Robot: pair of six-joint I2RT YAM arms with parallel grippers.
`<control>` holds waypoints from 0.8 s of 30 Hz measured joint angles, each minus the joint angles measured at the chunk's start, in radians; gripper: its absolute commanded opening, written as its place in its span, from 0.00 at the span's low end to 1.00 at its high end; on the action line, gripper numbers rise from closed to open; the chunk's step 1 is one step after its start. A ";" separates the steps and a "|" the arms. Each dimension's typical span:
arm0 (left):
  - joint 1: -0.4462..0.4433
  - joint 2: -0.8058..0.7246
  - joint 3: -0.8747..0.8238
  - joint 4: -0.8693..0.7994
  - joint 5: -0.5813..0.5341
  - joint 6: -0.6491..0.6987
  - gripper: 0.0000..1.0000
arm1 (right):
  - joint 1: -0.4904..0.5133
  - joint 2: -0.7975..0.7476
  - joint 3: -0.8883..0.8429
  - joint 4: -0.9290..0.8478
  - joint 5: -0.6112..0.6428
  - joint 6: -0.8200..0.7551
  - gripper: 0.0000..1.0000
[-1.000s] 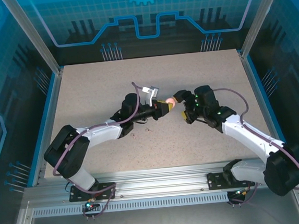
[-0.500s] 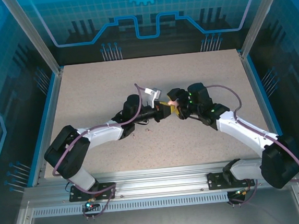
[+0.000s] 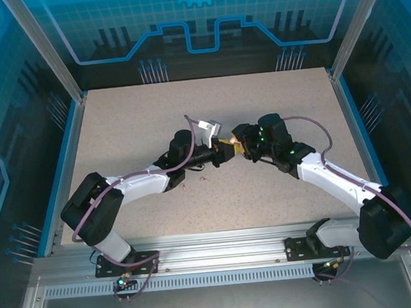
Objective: Insert wireless bluetooth earbuds into charging case
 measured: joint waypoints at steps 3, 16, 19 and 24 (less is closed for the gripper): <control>0.000 0.000 0.000 -0.002 -0.007 0.000 0.00 | 0.000 0.008 0.000 0.011 -0.005 0.002 0.62; -0.019 0.000 -0.001 0.032 -0.079 0.000 0.00 | 0.016 0.025 0.001 0.037 -0.007 0.016 0.60; -0.020 0.000 -0.002 0.037 -0.089 0.000 0.00 | 0.019 0.026 0.002 0.049 -0.007 0.021 0.55; -0.021 0.000 -0.009 0.055 -0.098 -0.003 0.00 | 0.019 0.026 0.002 0.062 -0.004 0.027 0.46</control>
